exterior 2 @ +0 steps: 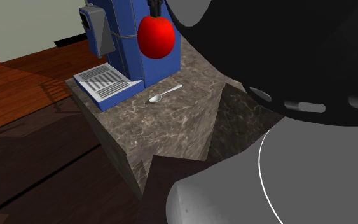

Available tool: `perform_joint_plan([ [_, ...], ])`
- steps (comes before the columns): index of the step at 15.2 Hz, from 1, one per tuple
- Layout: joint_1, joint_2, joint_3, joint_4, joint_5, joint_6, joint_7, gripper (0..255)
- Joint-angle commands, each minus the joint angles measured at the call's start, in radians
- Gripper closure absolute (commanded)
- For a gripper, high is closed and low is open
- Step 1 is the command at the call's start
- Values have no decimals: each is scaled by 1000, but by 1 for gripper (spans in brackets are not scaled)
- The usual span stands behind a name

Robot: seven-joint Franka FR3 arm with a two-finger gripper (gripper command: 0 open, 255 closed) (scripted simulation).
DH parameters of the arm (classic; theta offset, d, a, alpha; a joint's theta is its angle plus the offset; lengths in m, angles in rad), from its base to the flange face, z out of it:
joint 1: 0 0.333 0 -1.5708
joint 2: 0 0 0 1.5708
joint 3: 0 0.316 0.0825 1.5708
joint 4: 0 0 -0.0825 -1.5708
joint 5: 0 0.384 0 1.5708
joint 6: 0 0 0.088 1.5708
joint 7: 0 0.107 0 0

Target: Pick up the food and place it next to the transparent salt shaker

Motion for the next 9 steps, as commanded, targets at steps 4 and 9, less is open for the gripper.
perform_joint_plan([
  [4, -34, -66, -62, -52, -9, -22, -95, 255],
  [9, -74, -132, -143, -112, -34, -37, -213, 255],
])
